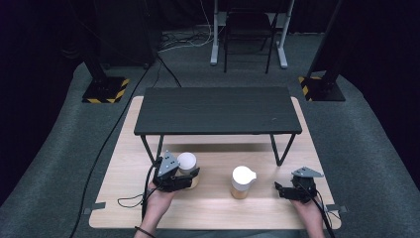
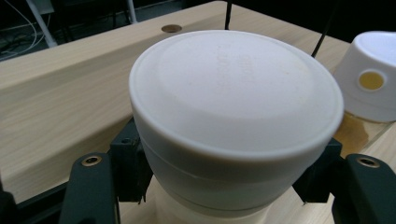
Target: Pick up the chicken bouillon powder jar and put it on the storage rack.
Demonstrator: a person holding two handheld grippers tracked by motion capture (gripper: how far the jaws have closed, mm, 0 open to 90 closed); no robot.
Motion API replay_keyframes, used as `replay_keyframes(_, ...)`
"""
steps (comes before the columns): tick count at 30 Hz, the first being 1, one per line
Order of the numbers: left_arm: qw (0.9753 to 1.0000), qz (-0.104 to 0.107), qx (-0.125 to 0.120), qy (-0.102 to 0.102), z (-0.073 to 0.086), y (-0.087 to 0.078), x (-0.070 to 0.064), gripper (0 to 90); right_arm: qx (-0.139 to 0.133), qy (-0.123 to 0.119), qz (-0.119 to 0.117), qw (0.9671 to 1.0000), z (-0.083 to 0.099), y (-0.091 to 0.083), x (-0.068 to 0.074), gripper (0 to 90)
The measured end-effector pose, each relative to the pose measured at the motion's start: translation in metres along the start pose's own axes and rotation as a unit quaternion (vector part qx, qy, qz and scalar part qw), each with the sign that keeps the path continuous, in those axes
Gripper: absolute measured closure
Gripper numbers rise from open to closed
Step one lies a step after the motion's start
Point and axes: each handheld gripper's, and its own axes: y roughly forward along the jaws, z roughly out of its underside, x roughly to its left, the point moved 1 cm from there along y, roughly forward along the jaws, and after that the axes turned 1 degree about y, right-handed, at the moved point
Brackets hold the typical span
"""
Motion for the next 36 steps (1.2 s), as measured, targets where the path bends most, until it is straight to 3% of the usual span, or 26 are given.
replay_keyframes(14,0.9997,0.004,-0.021,0.013,-0.023,-0.025,-0.001,34.2,0.000,0.000,0.000,1.0000,0.000,0.000,0.000,13.1)
replay_keyframes(36,0.9990,0.014,-0.029,0.031,-0.061,-0.041,0.004,34.1,0.000,0.002,0.000,1.0000,0.000,0.000,0.000,13.1)
